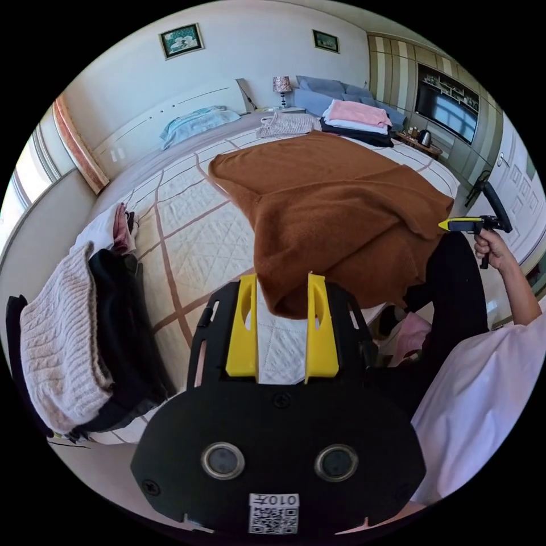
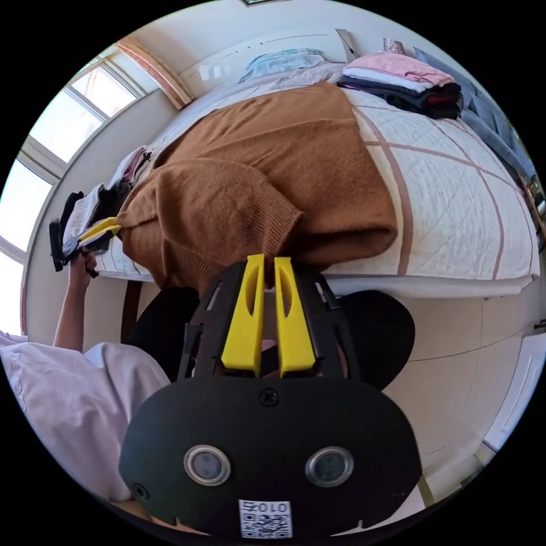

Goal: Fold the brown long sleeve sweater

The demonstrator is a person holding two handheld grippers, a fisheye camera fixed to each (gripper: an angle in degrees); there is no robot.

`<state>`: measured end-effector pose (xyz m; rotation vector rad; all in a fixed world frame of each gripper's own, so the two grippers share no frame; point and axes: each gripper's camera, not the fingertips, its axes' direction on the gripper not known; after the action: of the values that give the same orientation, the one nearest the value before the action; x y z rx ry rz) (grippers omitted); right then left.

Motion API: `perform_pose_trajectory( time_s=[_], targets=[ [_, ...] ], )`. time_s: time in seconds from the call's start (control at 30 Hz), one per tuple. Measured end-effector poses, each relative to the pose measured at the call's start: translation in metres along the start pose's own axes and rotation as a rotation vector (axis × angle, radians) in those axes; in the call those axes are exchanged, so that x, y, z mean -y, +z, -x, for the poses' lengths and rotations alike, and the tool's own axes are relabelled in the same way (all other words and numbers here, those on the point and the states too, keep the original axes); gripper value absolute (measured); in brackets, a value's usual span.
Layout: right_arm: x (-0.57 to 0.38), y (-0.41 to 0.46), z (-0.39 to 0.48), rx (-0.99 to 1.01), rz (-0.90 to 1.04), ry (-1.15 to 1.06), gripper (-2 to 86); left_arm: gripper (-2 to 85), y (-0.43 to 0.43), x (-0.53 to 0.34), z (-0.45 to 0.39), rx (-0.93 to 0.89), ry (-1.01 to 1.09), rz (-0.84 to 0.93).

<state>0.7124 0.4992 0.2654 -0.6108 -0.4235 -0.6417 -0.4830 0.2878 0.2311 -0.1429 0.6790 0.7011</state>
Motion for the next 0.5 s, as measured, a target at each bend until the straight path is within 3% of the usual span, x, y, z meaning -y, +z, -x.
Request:
perform_pose_trajectory(
  time_s=[0.27,0.4,0.5],
  targets=[
    [0.056,-0.108,-0.015,0.172,-0.17,-0.149,2.6,10.0,0.013,-0.005,0.011,0.035,0.033,0.026],
    [0.08,-0.087,-0.002,0.074,0.08,-0.203,2.7,4.5,0.02,-0.011,0.011,0.109,0.082,0.068],
    [0.068,-0.061,0.007,0.065,0.144,-0.235,2.9,2.2,0.016,-0.019,0.03,0.071,0.02,0.029]
  ],
)
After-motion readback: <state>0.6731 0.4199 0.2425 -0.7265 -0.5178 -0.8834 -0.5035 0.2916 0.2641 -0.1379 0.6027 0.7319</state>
